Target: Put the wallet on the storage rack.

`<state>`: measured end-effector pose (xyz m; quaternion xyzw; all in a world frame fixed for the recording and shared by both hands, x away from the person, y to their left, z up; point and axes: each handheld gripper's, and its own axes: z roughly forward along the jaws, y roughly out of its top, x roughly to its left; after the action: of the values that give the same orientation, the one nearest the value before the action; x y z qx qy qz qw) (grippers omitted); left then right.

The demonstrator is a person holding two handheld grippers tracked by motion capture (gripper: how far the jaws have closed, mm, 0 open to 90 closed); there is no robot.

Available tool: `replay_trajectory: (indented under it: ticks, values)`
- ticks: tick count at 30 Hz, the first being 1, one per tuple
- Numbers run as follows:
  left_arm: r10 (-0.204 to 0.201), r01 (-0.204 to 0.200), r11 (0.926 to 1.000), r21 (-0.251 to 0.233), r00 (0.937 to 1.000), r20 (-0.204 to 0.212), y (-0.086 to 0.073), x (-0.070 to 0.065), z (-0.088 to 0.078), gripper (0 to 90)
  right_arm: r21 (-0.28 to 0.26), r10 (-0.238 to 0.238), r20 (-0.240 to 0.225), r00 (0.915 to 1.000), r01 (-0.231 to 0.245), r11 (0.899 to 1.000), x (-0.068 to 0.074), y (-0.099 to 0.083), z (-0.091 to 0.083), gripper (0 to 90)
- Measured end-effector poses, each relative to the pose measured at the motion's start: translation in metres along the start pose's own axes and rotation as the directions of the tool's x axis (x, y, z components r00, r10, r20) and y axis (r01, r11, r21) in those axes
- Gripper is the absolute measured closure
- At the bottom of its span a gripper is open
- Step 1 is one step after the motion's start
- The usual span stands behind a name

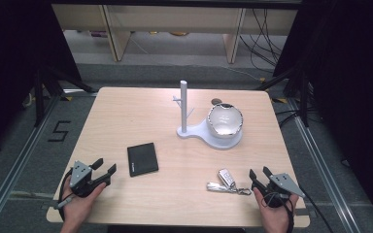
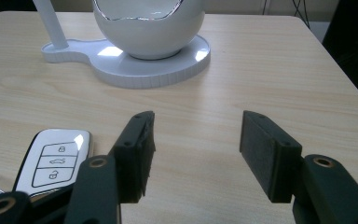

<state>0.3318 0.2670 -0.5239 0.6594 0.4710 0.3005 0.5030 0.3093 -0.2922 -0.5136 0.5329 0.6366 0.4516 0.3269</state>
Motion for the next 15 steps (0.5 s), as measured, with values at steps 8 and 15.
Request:
replay_trajectory:
  ticks: [8,15]
  values:
    - [-0.006,0.006,1.0,0.003,1.0,-0.001,-0.0001,-0.0006,-0.0002,41.1,0.006,-0.009,-0.012,0.9999,0.009,1.0,0.0,0.0001,0.0006,45.1]
    - [-0.019,0.019,0.9998,-0.003,0.9998,0.006,-0.0002,0.0,-0.0015,41.3,0.033,-0.008,0.003,1.0,0.007,0.999,0.0004,0.0012,0.0005,45.3]
